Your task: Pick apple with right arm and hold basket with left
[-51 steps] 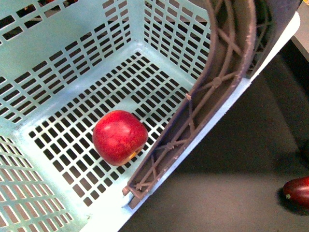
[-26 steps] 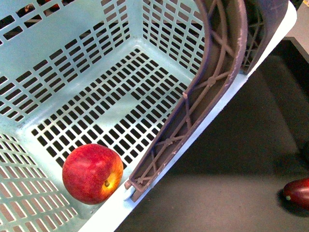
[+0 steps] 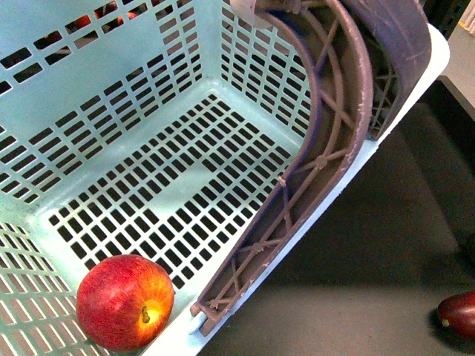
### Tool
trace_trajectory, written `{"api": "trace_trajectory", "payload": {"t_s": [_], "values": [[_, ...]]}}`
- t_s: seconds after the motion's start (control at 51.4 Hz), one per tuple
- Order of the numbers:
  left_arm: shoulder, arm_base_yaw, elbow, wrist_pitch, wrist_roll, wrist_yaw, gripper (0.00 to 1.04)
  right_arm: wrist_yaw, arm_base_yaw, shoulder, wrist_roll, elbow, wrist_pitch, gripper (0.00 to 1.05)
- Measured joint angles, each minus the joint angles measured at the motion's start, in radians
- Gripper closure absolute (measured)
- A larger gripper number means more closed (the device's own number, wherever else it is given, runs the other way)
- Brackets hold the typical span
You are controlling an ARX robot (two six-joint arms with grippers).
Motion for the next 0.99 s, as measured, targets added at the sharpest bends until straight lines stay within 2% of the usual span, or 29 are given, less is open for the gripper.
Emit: {"api": "trace_trajectory", "payload": {"t_s": [0.311,0.992], "values": [[0.0,0.0,0.0,0.0,0.0,0.002,0.87,0.0,0.0,-0.113,0.0,-0.043,-0.05,1.03],[0.0,0.0,0.0,0.0,0.0,0.002,0.87,0.0,0.0,-0.347,0.0,-0.042,-0.28,1.03]]}}
